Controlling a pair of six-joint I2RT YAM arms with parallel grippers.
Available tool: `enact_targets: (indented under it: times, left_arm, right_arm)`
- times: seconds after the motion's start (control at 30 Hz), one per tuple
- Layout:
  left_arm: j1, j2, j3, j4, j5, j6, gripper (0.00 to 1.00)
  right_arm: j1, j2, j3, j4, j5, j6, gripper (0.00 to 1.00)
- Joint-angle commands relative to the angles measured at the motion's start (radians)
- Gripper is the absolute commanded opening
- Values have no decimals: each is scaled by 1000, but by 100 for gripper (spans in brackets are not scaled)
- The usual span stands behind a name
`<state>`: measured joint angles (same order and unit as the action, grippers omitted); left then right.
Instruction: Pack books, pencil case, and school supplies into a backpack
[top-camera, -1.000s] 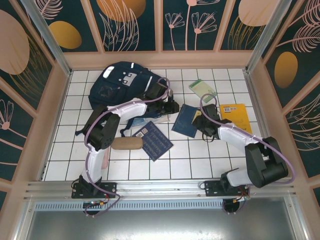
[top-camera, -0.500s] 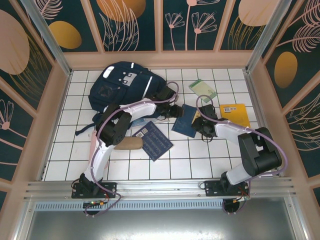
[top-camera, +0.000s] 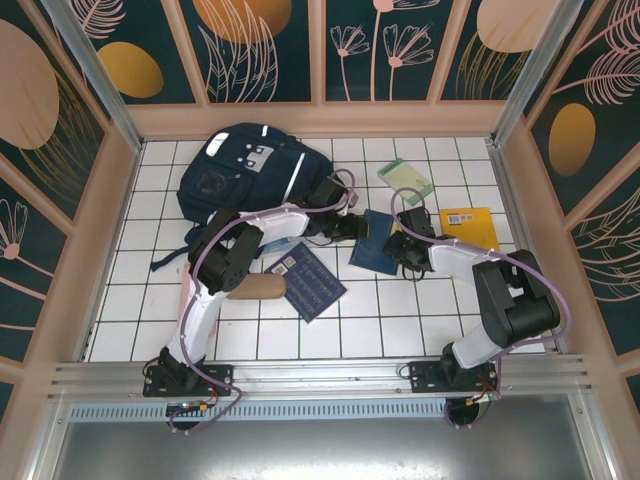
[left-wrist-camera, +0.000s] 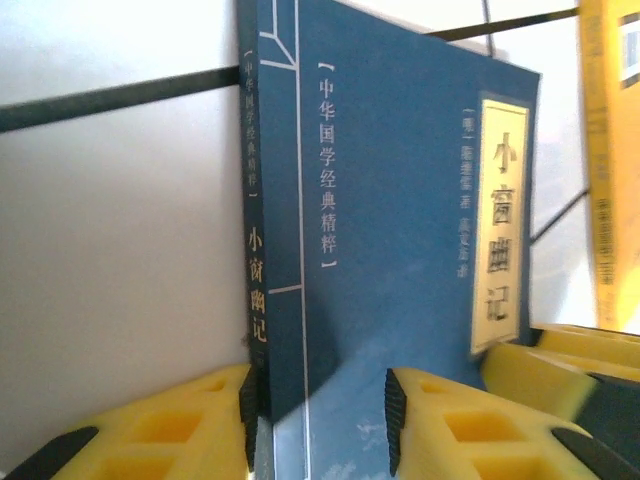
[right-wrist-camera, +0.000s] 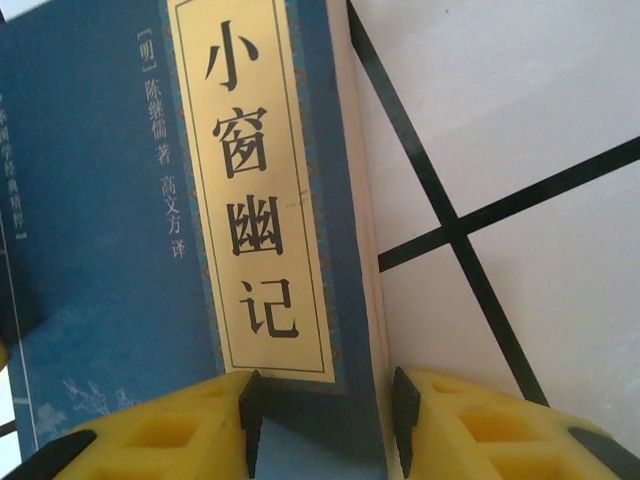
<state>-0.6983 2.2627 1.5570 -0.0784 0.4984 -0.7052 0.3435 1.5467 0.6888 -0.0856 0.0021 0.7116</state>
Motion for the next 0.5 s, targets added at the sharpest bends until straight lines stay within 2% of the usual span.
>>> enact_targets:
  times: [0.0, 0.17, 0.27, 0.43, 0.47]
  left_arm:
    - [-35, -43, -78, 203, 276, -152, 39]
    - [-36, -53, -98, 340, 355, -244, 38]
    - [-36, -45, -107, 384, 359, -288, 37]
    - [-30, -33, -185, 654, 404, -485, 37]
    - [-29, -30, -183, 648, 400, -488, 37]
  right_arm:
    - [0, 35, -16, 86, -79, -4, 41]
    - [-11, 6, -26, 89, -87, 1, 41]
    - [-21, -15, -36, 92, -94, 2, 42]
    - [-43, -55, -63, 102, -110, 6, 42]
    - [-47, -61, -67, 100, -111, 5, 42]
